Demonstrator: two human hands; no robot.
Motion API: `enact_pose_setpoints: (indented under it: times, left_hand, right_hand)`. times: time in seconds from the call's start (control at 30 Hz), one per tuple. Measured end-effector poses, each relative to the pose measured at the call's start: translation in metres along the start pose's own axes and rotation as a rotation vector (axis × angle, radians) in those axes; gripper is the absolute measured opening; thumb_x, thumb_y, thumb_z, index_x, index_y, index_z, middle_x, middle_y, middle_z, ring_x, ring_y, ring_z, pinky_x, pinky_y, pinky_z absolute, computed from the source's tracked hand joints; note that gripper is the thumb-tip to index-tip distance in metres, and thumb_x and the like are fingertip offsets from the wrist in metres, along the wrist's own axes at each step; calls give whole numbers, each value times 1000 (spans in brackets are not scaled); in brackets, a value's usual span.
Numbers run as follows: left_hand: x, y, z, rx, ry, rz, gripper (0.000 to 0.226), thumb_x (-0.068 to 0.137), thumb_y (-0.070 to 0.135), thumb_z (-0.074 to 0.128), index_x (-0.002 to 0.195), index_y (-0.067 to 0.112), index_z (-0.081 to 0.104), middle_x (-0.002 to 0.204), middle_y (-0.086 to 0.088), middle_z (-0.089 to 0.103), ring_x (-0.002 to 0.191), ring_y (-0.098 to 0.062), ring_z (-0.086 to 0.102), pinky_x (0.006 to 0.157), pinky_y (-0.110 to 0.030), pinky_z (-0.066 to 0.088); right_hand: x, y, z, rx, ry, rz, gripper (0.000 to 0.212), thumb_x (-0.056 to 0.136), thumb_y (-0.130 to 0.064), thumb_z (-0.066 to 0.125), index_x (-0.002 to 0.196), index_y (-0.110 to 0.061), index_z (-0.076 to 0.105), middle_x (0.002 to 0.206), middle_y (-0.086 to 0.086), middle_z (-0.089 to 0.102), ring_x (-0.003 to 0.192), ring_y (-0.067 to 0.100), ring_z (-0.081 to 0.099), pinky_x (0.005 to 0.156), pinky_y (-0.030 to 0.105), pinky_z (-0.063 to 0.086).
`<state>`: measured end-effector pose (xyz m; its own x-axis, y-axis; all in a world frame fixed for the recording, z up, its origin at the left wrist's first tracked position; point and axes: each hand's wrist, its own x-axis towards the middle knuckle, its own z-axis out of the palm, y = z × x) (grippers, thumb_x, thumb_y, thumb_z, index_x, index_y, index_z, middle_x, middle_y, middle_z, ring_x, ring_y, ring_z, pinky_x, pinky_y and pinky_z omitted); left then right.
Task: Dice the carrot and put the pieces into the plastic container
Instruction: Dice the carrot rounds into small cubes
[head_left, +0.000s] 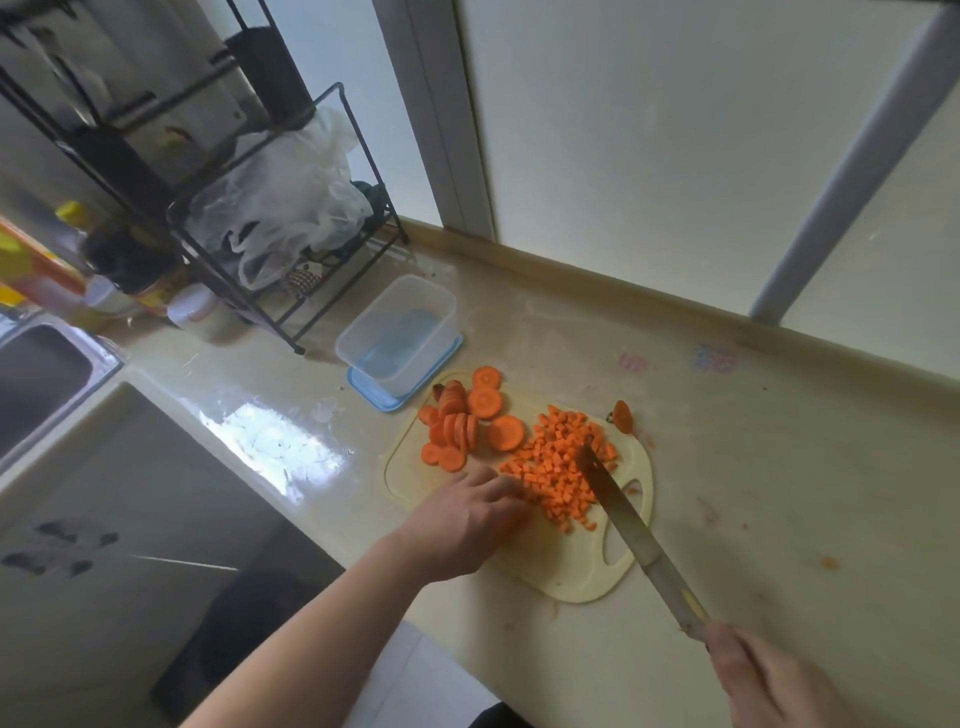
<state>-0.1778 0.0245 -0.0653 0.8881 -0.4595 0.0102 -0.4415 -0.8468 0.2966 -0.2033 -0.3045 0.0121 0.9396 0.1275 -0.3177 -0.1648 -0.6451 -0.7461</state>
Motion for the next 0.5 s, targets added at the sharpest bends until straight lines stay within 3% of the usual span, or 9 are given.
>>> enact_pose_setpoints:
  times: [0.07,0.13,0.23,0.27,0.33,0.37,0.43,0.5]
  left_hand:
    - [-1,-1,7,19,43,18,35,91,15,63,126,18,67,131,-3,61,103,-27,60,78,-43,57]
    - [-4,-3,13,13,81,15,38,91,11,64,128,19,65,132,-3,60,104,-27,59,80,-42,57]
    - [-10,-5,22,0,132,-17,37,94,12,61,130,20,63,134,-5,59,108,-27,59,87,-41,56]
    - [-12,-5,25,-4,149,-35,35,96,13,61,130,19,63,134,-5,59,107,-28,59,88,-41,55]
    - [-15,-3,29,-5,187,-74,31,97,16,63,128,18,62,130,-6,60,104,-28,59,87,-41,55]
    - [-17,-1,30,-3,210,-99,29,97,20,63,126,18,61,126,-6,60,101,-28,60,85,-42,56]
    - [-21,5,32,-21,273,-182,29,96,33,58,121,19,60,116,-5,63,95,-27,62,79,-41,58]
    - [-25,13,36,-62,349,-299,36,89,43,57,117,21,58,108,-3,65,90,-25,63,75,-39,58]
  right_hand:
    - [-1,-5,1,-8,13,2,70,57,-99,13,80,-50,57,57,-11,60,62,-17,52,59,-6,33]
    - [-4,-9,1,-54,4,-41,50,65,-89,21,78,-57,56,61,-21,61,61,-16,52,57,-1,37]
    - [-8,-12,2,-62,-23,-43,24,76,-75,47,71,-55,59,53,-11,60,61,-12,54,58,4,40]
    - [-9,-13,2,-44,-44,-43,30,72,-81,46,70,-54,60,54,-14,61,62,-15,54,60,2,40]
    - [-9,-14,2,-63,-87,-39,70,53,-99,21,82,-48,60,62,-21,63,67,-12,55,62,2,41]
    - [-9,-14,3,-81,-108,-20,75,56,-97,23,84,-39,62,65,-17,64,67,-5,58,64,6,43]
    - [-5,-13,6,-146,-152,30,55,78,-72,42,78,-23,68,68,-4,67,64,4,60,67,12,46]
    - [1,-12,12,-184,-194,33,52,80,-65,38,79,-22,68,72,-2,69,69,1,61,68,12,45]
